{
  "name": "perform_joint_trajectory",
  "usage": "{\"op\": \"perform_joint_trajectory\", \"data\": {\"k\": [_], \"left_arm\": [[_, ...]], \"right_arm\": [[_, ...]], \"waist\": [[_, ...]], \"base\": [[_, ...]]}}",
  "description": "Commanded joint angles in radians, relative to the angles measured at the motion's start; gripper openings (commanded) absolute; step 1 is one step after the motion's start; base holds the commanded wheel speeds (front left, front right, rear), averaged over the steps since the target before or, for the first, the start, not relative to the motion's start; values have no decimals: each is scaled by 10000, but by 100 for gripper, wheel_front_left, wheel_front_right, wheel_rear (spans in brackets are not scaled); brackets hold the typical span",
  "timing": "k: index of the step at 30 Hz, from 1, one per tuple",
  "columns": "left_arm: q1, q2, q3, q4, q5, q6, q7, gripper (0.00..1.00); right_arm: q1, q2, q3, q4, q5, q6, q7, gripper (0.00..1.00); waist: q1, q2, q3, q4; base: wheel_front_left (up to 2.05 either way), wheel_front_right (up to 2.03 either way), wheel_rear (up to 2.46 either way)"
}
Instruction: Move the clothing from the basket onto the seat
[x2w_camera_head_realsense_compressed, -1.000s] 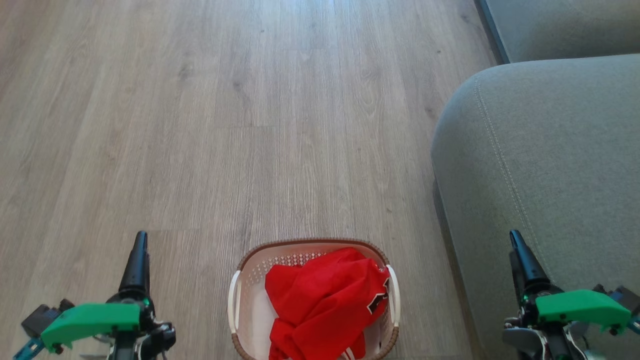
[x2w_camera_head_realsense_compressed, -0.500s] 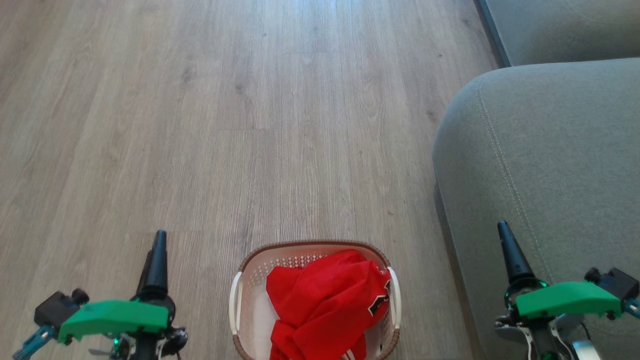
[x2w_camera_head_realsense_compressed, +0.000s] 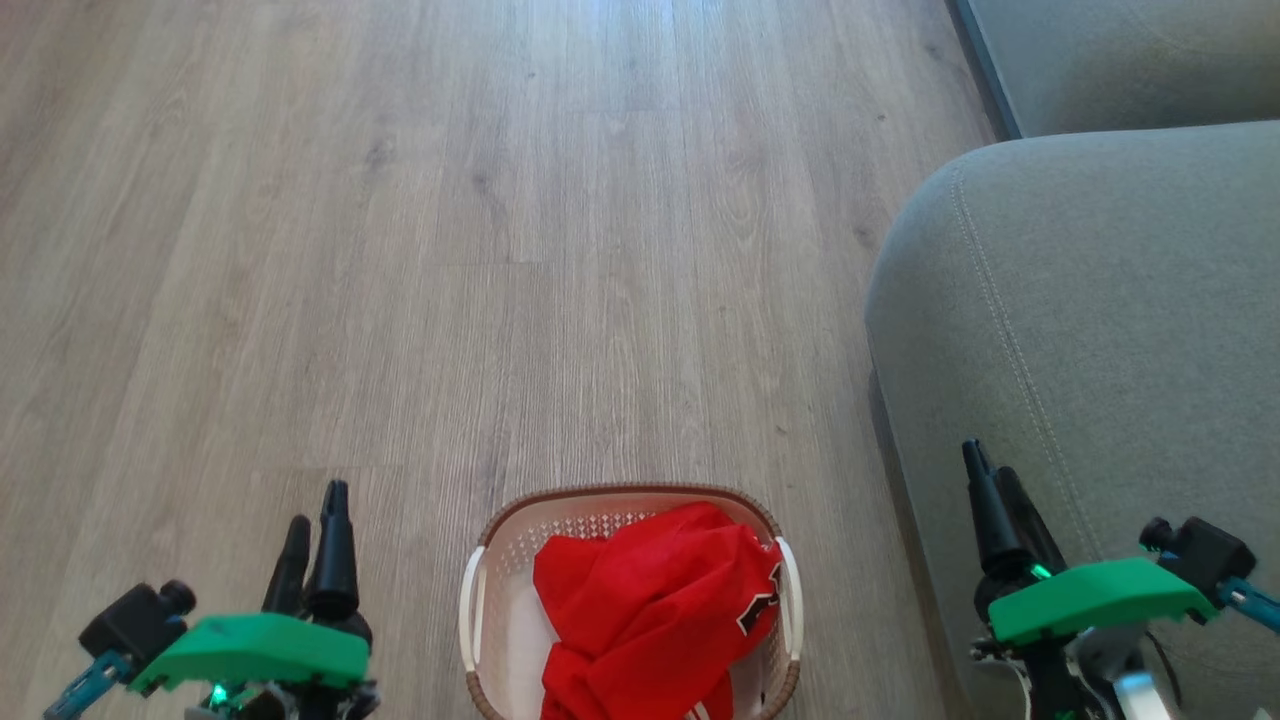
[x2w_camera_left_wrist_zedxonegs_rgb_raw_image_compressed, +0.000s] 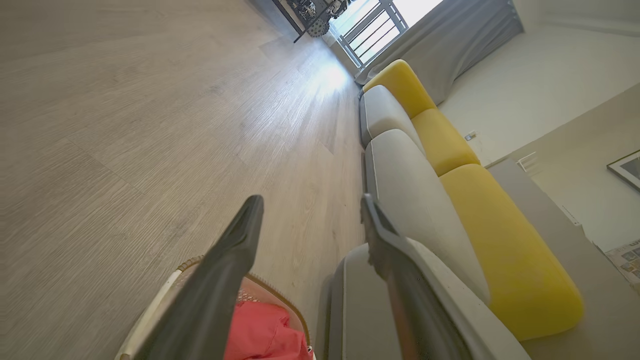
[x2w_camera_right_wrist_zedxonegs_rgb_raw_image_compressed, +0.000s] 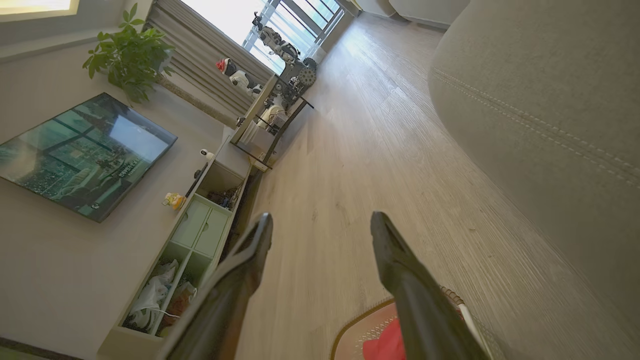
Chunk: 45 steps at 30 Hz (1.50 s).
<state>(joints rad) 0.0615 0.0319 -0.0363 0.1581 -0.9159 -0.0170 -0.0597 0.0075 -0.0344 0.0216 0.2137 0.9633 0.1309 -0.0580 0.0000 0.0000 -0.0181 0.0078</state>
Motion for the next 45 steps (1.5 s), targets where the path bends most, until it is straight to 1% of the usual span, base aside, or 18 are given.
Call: {"op": "perform_joint_trajectory", "data": {"k": [1,9,14,15,16,45], "left_arm": [[-250,126,57,-506,483,66,-160,100],[-83,134,-77,-725,1732,232,-424,100],[-13,138,-135,-805,2265,307,-541,100],[23,139,-166,-824,2533,342,-599,100],[23,139,-166,-824,2533,342,-599,100],[416,165,-571,-1006,5964,788,-1448,100]], "right_arm": [[-423,-91,207,-450,-456,-1,-164,100],[-413,-101,416,-517,-1646,-1,-429,100],[-419,-105,519,-495,-2169,-1,-547,100],[-428,-107,568,-486,-2434,-1,-606,100],[-428,-107,568,-486,-2434,-1,-606,100],[-530,-137,1126,-647,-6130,-1,-1461,100]], "waist": [[0,0,-4,10],[0,0,-35,42],[0,0,-51,47],[0,0,-58,46],[0,0,-58,46],[0,0,-17,104]], "base": [[0,0,0],[0,0,0],[0,0,0],[0,0,0],[0,0,0],[0,0,0]]}}
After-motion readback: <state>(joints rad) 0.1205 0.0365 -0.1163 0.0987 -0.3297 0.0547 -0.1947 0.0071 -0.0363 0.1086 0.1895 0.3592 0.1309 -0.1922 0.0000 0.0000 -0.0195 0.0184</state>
